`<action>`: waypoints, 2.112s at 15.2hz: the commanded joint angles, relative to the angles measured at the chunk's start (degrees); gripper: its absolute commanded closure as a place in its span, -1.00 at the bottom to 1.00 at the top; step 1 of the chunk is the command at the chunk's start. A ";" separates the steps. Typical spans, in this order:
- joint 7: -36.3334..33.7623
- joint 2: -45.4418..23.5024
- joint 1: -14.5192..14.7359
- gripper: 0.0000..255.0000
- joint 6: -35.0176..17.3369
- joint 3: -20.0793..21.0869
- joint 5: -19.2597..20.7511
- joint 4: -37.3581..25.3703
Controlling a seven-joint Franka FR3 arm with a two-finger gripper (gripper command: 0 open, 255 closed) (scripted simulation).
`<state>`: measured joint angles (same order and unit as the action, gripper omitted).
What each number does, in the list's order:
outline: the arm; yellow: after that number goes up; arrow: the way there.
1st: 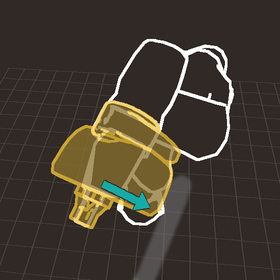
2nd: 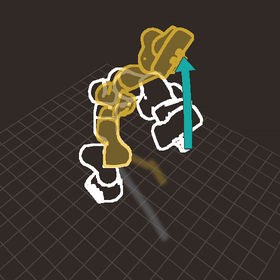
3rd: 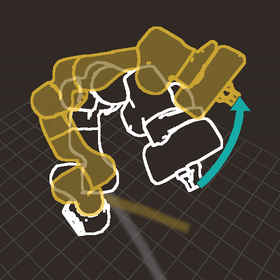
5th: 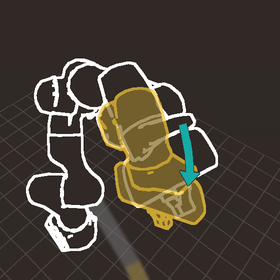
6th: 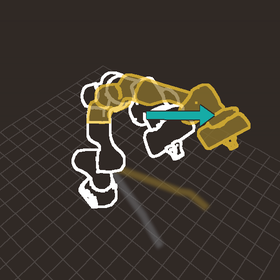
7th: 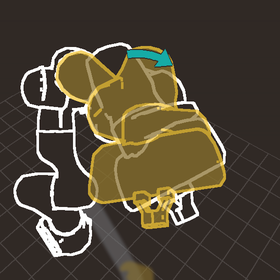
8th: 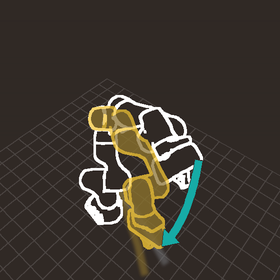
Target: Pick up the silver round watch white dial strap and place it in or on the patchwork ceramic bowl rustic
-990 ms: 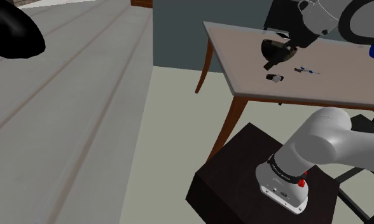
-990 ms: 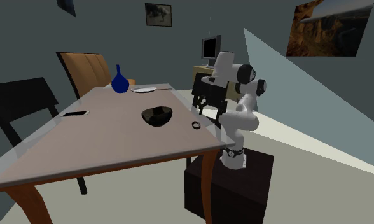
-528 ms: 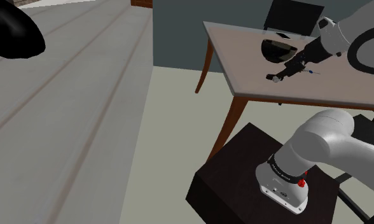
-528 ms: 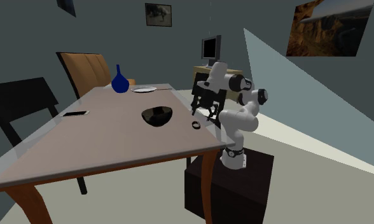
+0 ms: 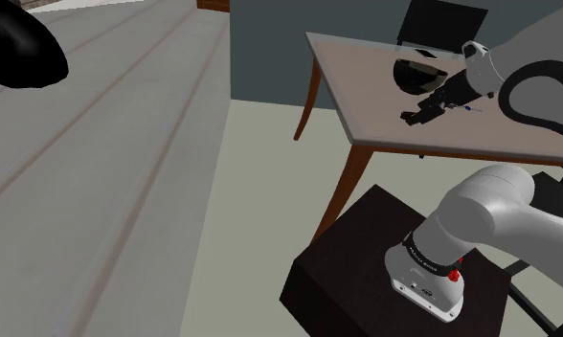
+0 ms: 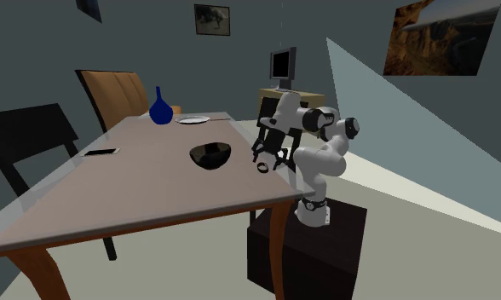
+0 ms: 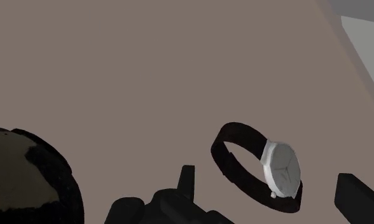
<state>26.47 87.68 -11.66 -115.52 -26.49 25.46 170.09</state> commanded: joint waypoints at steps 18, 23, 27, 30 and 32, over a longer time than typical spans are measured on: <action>-0.20 -0.45 0.37 1.00 -0.05 0.30 -0.19 -0.50; -0.81 -2.19 2.24 1.00 2.18 2.42 -1.92 -4.66; -1.16 -3.74 3.51 1.00 3.91 3.90 -3.17 -8.06; -1.37 -4.99 4.36 1.00 5.20 4.91 -4.04 -10.66; -1.49 -5.86 4.88 1.00 6.05 5.52 -4.58 -12.41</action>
<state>25.06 82.30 -7.07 -109.93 -21.32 21.19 158.61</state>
